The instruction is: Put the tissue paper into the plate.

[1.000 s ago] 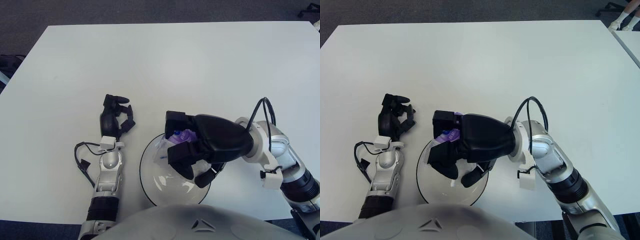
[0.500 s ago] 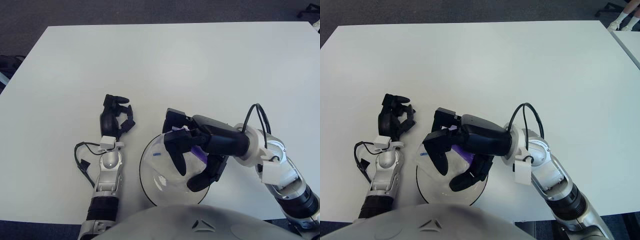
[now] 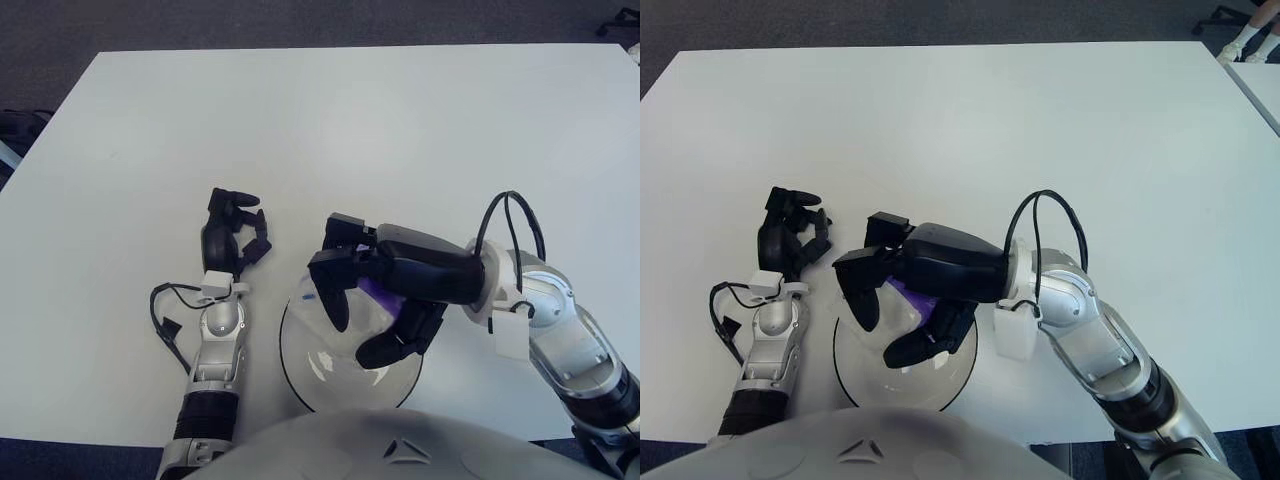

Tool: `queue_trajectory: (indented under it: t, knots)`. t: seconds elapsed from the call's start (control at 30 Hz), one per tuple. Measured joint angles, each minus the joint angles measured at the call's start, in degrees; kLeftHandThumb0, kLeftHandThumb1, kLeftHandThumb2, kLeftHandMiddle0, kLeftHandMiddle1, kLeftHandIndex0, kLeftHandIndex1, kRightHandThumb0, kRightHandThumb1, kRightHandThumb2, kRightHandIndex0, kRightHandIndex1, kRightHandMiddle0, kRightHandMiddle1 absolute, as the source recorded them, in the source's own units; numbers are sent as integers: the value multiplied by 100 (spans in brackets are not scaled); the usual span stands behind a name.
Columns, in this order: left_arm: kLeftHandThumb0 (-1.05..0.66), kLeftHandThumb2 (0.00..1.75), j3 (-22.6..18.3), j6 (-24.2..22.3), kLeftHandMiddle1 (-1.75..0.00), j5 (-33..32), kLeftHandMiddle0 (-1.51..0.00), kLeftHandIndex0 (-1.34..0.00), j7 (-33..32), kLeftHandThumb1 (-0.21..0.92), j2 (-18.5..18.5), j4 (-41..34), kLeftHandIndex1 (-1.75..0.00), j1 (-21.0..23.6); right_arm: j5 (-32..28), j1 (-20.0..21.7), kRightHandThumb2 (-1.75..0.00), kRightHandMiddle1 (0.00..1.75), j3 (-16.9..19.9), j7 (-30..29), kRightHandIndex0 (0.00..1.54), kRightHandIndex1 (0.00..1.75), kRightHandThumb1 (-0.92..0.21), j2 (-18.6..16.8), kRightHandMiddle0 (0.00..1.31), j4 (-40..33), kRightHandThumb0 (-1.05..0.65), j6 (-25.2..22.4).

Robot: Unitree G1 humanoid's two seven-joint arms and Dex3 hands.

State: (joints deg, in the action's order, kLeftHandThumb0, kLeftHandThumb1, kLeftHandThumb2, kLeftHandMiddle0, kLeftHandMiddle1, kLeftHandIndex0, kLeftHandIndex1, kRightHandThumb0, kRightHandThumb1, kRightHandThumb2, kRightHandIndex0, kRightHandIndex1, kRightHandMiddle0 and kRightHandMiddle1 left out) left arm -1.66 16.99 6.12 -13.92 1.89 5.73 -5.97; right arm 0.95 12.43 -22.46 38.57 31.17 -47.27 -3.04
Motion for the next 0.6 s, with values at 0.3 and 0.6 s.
queue_trajectory:
  t: [0.3,0.6]
  knots:
    - [-38,87,7,43,-175,-23,-52,-34,19,67,-13,20,-175,31,422,17,-98,11,-101,12,0,5,-92,-28,0,525,-88,1043]
    - [-38,87,-37,751,-170,-67,-59,-34,3,68,-114,381,-175,504,568,-180,-102,0,-120,-354,0,0,-92,-270,0,1106,-93,2122]
